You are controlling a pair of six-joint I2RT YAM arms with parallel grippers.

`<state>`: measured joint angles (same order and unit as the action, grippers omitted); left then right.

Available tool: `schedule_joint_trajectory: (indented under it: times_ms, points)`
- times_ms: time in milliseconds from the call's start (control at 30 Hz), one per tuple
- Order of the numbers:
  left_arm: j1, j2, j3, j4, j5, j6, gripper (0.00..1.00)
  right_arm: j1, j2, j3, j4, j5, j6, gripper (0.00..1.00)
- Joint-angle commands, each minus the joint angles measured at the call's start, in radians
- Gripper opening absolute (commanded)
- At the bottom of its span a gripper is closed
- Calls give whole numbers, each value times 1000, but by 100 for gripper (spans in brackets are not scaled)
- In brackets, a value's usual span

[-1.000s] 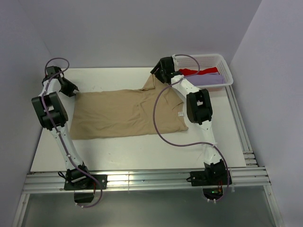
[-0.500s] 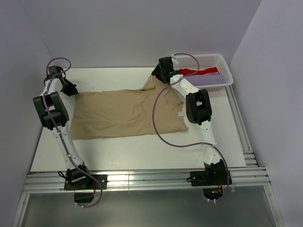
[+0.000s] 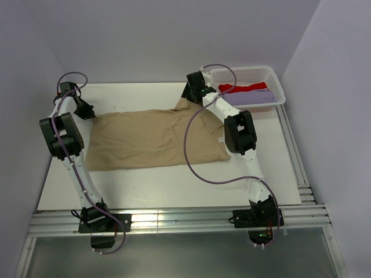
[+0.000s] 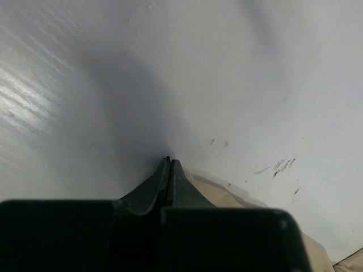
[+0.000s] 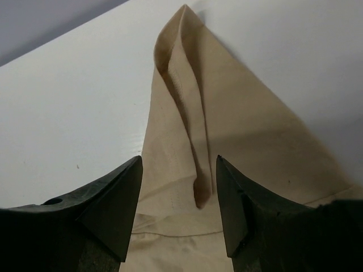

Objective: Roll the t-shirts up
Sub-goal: Fold the tshirt

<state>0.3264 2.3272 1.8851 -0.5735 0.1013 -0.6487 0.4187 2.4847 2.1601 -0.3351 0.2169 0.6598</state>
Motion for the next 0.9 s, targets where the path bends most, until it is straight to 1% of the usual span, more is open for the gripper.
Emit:
schedule_joint_trajectory:
  times_ms: [0, 200, 333, 433, 600, 733, 833, 867]
  points:
    - [-1, -71, -21, -26, -26, 26, 0, 3, -50, 46, -41, -16, 14, 61]
    - [-1, -72, -17, -26, -5, 21, 0, 3, -61, 4, -30, -42, 54, 54]
    - [-1, -68, -7, -35, -5, 21, 0, 3, -55, 13, -42, -62, 63, 51]
    - [-1, -71, -4, -37, -6, 21, 0, 3, -52, 15, -61, -70, 76, 50]
    - [-1, -74, -1, -40, -6, 21, 0, 8, -84, -58, -42, -50, 87, 49]
    - [-1, -74, -3, -40, -3, 21, 0, 11, -92, -82, -42, -53, 81, 47]
    - [-1, -74, -1, -40, -5, 21, 0, 14, -92, -88, -41, -65, 87, 43]
    - [-1, -74, -1, -42, -5, 21, 0, 15, -95, -94, -32, -70, 87, 38]
